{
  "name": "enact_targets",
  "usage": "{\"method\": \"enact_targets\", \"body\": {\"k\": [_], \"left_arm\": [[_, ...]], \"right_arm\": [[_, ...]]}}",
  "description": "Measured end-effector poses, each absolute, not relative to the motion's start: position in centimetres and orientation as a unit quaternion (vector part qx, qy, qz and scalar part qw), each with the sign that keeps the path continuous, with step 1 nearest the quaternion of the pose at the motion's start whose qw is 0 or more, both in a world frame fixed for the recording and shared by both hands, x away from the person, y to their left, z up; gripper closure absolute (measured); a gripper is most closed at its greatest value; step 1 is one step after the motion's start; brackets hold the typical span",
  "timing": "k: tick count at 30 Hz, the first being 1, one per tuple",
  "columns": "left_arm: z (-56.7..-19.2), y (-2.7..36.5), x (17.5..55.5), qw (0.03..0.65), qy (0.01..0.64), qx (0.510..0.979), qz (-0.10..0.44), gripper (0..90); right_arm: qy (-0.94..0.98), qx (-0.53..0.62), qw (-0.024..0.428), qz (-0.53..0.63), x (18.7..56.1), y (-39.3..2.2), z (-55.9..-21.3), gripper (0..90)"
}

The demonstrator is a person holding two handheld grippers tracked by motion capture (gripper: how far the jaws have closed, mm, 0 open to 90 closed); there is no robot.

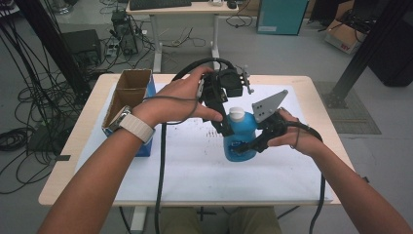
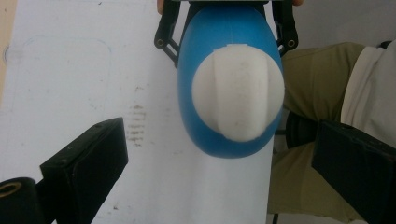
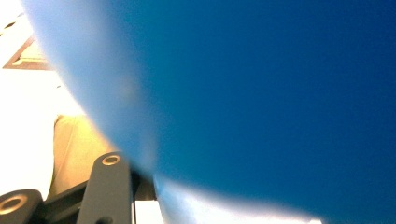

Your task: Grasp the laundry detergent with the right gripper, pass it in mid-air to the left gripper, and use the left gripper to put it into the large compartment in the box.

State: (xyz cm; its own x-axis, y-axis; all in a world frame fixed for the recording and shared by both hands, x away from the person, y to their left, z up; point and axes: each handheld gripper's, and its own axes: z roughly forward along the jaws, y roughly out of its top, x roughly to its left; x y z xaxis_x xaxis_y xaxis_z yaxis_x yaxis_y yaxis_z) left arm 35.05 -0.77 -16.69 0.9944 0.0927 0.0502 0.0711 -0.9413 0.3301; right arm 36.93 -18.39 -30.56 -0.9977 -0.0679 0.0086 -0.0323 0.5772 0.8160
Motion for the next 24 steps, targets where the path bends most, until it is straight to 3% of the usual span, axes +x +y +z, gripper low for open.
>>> {"method": "enact_targets", "body": {"k": [24], "left_arm": [[-16.99,-1.12,35.14,0.175,0.041,0.983,0.038,4.5]], "right_arm": [[-0.890,0.023,0.026,-0.454,36.94,-18.07,-30.80,42.5]]}}
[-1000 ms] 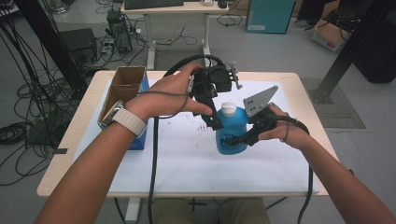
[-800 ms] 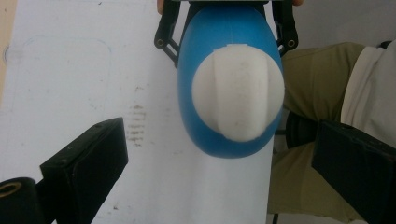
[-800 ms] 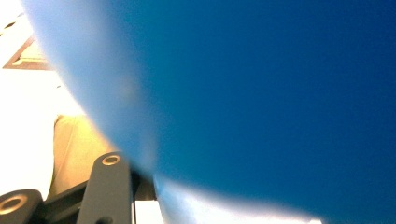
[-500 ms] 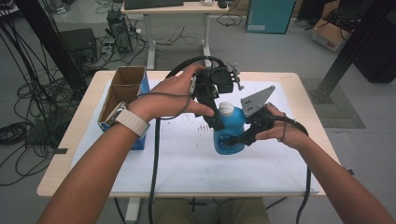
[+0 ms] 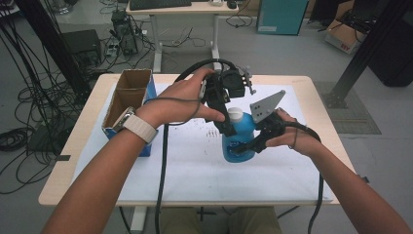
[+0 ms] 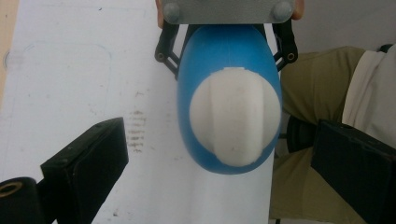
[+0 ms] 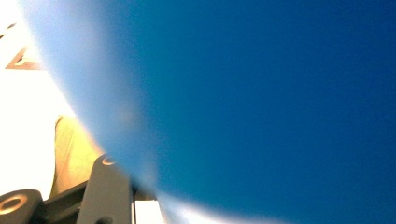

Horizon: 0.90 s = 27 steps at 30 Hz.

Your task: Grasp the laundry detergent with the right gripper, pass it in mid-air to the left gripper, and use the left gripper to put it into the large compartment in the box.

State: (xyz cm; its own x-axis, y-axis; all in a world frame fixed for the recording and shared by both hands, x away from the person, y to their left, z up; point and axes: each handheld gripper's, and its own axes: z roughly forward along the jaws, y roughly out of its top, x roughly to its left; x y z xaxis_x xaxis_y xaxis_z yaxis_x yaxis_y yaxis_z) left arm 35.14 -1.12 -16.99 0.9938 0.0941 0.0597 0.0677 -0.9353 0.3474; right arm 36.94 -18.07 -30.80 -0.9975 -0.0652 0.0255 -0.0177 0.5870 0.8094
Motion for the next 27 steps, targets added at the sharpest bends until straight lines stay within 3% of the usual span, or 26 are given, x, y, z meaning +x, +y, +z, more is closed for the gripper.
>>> {"method": "enact_targets", "body": {"k": [27], "left_arm": [[-17.18,-0.88,35.23,0.178,0.052,0.982,0.035,5.0]], "right_arm": [[-0.891,0.019,0.024,-0.454,37.13,-17.88,-30.89,42.5]]}}
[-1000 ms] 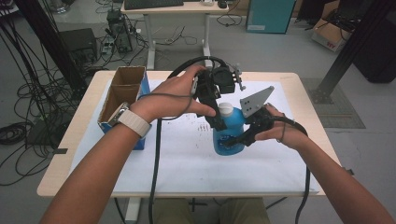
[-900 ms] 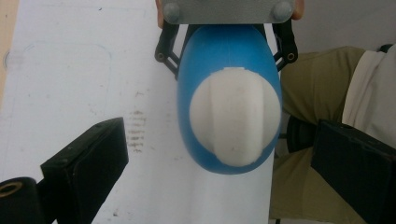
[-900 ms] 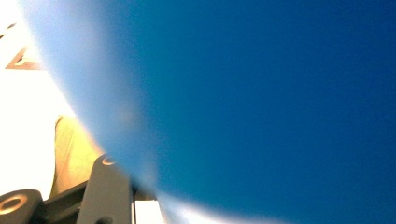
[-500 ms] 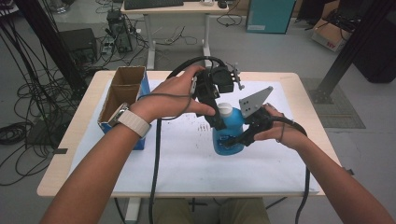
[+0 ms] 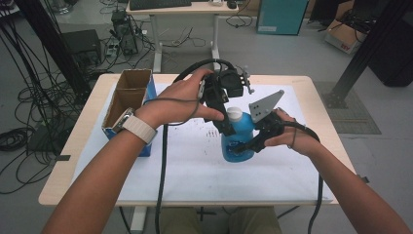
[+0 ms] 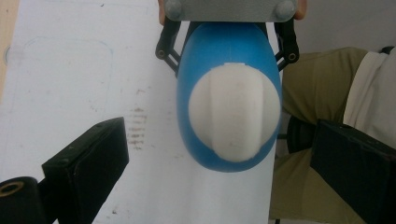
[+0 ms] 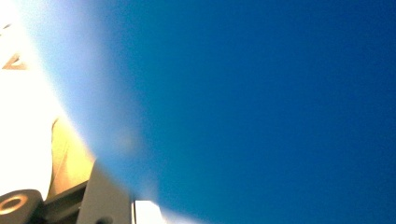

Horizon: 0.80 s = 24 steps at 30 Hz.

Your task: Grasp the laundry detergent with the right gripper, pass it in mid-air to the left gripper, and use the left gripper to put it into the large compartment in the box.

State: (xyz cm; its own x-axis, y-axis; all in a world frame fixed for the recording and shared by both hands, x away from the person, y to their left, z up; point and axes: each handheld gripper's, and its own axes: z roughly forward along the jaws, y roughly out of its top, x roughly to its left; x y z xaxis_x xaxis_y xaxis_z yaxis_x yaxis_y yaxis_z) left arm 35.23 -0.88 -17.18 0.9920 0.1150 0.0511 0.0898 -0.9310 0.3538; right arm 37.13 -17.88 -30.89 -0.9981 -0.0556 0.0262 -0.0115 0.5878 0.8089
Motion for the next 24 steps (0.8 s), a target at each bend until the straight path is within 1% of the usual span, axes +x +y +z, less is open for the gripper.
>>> {"method": "enact_targets", "body": {"k": [24], "left_arm": [[-17.14,-0.78,35.15,0.176,0.054,0.982,0.034,5.1]], "right_arm": [[-0.891,0.020,0.027,-0.453,37.12,-17.90,-30.90,42.5]]}}
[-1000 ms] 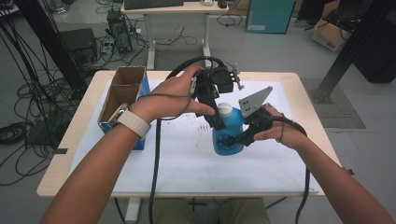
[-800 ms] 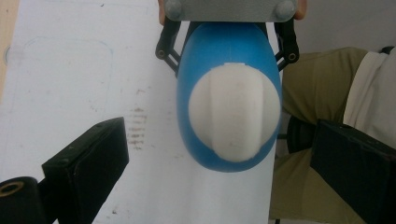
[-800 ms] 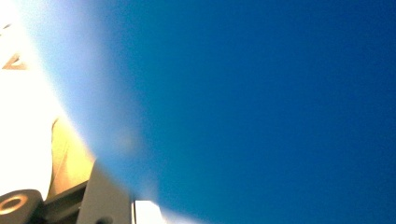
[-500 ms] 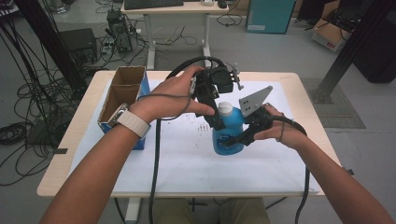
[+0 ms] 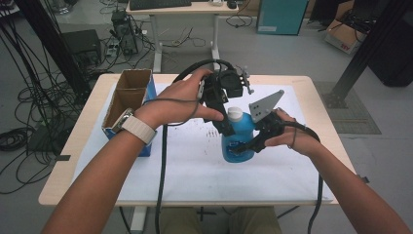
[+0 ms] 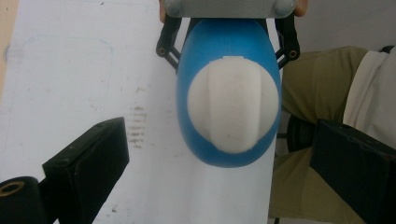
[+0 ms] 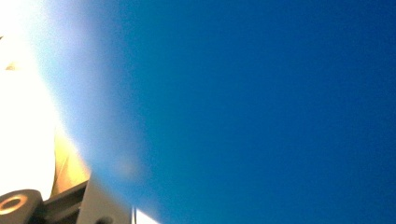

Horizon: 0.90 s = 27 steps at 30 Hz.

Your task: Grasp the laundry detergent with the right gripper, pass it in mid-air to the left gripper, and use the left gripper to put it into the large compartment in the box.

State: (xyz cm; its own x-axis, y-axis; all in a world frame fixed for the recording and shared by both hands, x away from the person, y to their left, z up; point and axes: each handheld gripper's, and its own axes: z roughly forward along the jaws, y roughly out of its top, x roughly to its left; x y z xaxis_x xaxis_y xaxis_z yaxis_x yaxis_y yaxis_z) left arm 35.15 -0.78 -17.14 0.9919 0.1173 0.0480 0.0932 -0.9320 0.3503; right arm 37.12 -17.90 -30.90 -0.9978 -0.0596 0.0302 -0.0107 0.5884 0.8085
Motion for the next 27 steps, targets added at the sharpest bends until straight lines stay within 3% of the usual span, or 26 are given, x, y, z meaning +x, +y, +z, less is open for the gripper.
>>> {"method": "enact_targets", "body": {"k": [27], "left_arm": [[-17.23,-0.64,35.09,0.176,0.054,0.982,0.035,5.2]], "right_arm": [[-0.891,0.012,0.032,-0.453,37.18,-17.97,-30.90,42.5]]}}
